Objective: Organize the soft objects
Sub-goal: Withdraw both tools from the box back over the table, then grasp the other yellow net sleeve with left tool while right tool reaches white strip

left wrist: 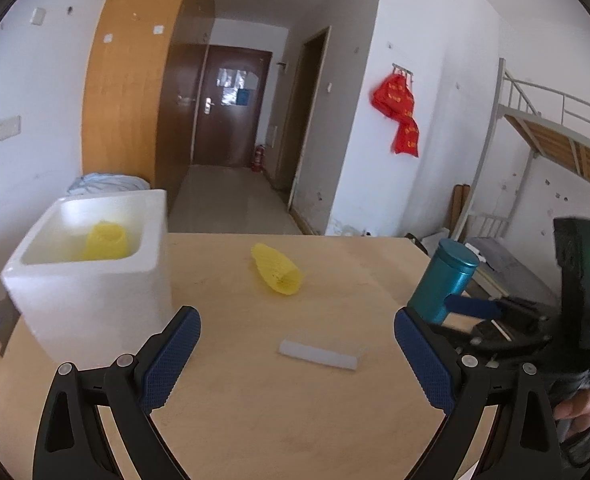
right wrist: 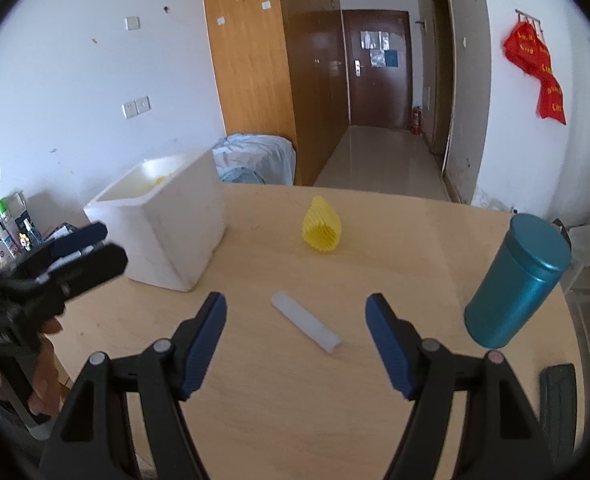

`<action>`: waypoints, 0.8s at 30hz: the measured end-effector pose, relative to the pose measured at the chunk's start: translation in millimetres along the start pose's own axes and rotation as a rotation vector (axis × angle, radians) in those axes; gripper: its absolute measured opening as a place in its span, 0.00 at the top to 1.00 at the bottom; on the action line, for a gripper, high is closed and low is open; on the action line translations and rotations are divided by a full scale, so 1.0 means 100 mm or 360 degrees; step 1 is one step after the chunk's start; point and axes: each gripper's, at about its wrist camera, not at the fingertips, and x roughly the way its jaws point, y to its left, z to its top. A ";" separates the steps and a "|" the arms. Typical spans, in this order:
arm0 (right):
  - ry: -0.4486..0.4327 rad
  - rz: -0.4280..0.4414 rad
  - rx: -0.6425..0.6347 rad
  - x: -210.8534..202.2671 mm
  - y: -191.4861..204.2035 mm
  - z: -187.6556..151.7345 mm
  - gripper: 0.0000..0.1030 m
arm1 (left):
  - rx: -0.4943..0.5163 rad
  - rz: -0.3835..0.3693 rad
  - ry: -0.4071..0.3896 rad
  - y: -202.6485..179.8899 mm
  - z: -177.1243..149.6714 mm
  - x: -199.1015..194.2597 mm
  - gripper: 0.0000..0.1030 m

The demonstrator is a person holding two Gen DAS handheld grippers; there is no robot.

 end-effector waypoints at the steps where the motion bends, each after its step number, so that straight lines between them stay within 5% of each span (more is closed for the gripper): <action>1: 0.0013 0.0007 0.0004 0.04 -0.02 -0.01 0.26 | 0.0001 -0.0019 0.0012 -0.01 0.02 0.05 0.05; 24: 0.0279 0.0145 -0.0160 0.86 -0.21 -0.27 0.26 | -0.0024 -0.0017 0.0280 0.15 0.15 1.46 0.05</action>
